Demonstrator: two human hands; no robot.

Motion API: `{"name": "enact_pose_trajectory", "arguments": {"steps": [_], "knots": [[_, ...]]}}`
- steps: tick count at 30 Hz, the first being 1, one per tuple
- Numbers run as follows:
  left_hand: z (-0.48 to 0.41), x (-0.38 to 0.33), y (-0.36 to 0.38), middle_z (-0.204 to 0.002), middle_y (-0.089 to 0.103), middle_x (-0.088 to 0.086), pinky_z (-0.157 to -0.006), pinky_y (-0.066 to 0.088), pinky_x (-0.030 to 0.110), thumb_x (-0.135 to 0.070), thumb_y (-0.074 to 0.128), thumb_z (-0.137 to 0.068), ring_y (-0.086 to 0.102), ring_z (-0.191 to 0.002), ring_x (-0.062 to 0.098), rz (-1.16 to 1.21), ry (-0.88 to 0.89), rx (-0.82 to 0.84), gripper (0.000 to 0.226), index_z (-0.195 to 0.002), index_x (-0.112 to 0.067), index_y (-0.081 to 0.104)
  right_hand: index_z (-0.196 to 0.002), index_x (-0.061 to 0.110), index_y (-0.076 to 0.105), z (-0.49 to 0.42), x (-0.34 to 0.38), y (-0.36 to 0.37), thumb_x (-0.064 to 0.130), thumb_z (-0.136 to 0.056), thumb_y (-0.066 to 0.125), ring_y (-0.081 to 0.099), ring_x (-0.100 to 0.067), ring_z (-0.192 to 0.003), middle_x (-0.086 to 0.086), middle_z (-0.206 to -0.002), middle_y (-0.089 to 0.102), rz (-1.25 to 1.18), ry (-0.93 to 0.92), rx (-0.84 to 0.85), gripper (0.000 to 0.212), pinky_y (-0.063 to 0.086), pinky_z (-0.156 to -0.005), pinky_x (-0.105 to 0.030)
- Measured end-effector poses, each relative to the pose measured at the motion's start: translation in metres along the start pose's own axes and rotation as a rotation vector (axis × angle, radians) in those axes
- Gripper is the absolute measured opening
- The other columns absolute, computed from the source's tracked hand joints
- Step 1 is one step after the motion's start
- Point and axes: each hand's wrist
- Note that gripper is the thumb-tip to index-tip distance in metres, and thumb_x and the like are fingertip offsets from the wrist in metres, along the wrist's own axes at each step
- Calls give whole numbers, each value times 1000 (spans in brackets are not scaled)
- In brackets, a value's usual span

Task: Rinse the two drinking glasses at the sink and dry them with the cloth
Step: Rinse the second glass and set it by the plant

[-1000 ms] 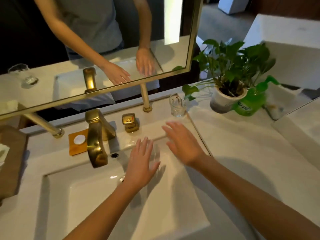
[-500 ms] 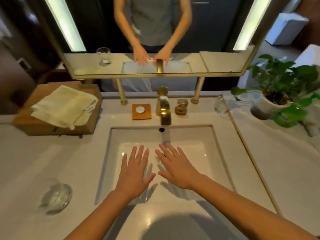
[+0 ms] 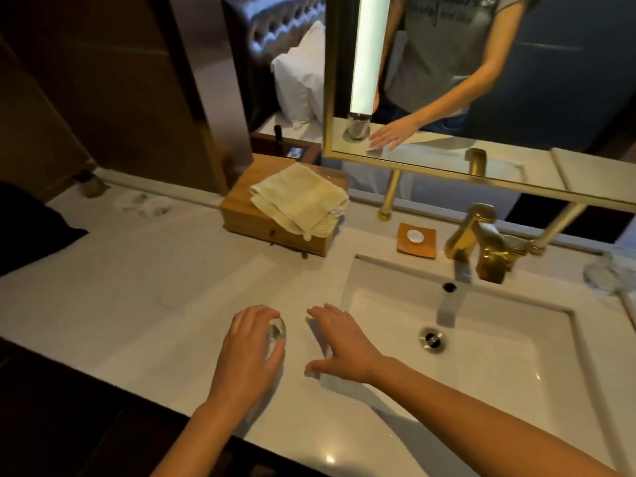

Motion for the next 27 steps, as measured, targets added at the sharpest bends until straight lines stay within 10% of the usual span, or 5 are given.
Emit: {"name": "enact_pose_trajectory", "arguments": {"steps": [4, 11, 16, 27], "knots": [[-2, 20, -15, -117, 59, -12, -83, 39, 20, -32, 49, -93, 52, -110, 10, -86, 32, 183, 25, -115, -28, 59, -135, 29, 45, -29, 27, 31, 59, -69, 71, 47, -15, -124, 6, -131, 55, -214, 2, -39, 77, 31, -112, -48], [-22, 5, -17, -105, 65, -1, -71, 41, 32, -43, 27, -97, 59, -91, 18, -331, 85, 460, 37, -98, -26, 60, -115, 36, 54, -33, 38, 47, 44, -75, 70, 53, 1, -109, 21, -113, 60, -353, -34, -113, 44, 15, -118, -43], [-22, -17, -2, -94, 64, 2, -65, 41, 31, -56, 35, -92, 57, -80, 19, -270, 31, 557, 42, -94, -21, 58, -114, 26, 53, -10, 19, 24, 33, -73, 72, 55, -8, -103, 14, -110, 59, -470, -22, -176, 46, 46, -95, -34], [-70, -95, 52, -86, 76, 7, -78, 55, 23, -9, 54, -92, 71, -82, 14, 574, -146, 587, 19, -94, -12, 73, -113, 24, 59, 48, -69, -47, 30, -81, 75, 63, -9, -109, 4, -114, 66, -764, 167, -289, 37, 53, -95, -32]]}}
Point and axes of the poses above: each hand's wrist, its own z-axis away from the middle knuckle, its own y-axis out of the palm, x = y × z
